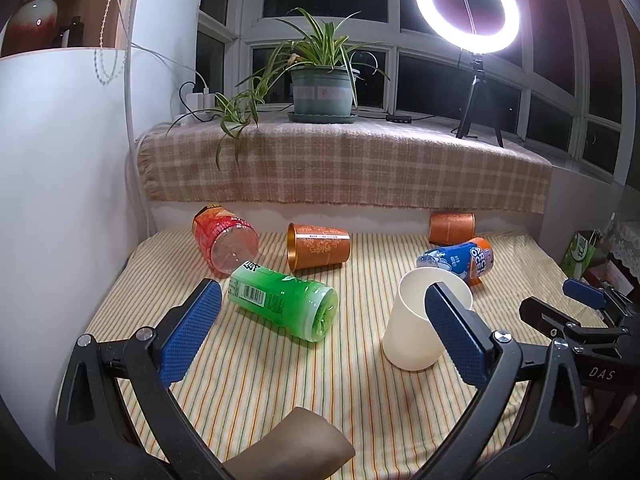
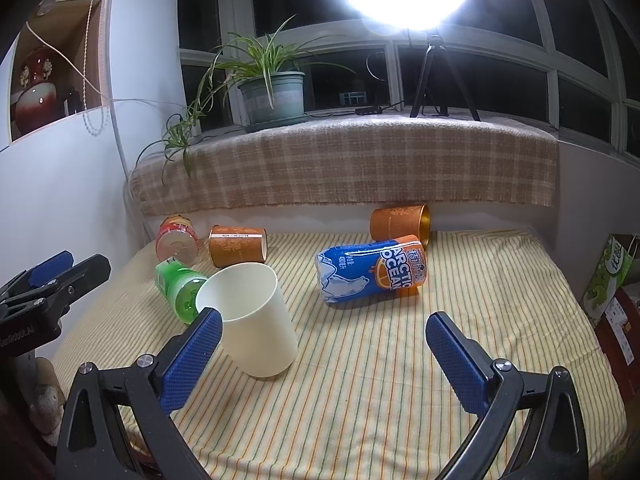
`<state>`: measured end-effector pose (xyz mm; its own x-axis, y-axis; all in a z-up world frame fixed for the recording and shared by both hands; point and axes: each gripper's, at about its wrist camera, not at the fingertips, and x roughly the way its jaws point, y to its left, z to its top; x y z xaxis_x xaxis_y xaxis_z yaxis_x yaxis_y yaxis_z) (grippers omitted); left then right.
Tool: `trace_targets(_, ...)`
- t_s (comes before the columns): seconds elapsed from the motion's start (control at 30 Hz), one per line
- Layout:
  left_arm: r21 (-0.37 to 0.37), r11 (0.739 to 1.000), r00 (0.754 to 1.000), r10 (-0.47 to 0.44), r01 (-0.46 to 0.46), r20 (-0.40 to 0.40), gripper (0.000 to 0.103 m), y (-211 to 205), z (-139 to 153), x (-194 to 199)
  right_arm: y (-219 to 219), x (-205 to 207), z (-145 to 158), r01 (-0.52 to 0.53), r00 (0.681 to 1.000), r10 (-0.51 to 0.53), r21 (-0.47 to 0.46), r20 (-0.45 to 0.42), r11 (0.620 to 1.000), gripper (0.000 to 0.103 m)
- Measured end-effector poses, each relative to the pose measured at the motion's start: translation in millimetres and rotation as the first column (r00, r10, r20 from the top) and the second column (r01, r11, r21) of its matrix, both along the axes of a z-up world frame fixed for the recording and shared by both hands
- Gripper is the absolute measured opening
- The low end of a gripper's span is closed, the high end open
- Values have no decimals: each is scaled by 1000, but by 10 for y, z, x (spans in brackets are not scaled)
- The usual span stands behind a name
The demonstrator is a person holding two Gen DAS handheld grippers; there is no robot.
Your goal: Flip cup upright
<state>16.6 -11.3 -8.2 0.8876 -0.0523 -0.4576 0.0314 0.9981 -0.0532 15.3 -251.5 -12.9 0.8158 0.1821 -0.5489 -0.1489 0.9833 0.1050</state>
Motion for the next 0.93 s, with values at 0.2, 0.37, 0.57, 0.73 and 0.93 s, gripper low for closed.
trace_targets(0.2,3,1000,1000,2,-2,-10,103,-17,-23,25,30,6,-17,-14,1000,14,-3,-6,1000,103)
trace_targets(0.37,6,1000,1000,2,-2,-11,103,-11,-31,33,60,25,-36,-20,1000,20,-2,-14,1000,103)
trace_targets(0.57,2,1000,1000,6,-6,-16,103,9,-54,47,83,35,-56,-25,999,25,0,-24,1000,103)
trace_targets(0.73,-1,1000,1000,6,-6,-25,103,21,-72,70,103,32,-65,-29,999,29,-2,-26,1000,103)
trace_targets(0.93,6,1000,1000,13,-12,-25,103,32,-82,91,132,58,-104,-38,998,38,-2,-41,999,103)
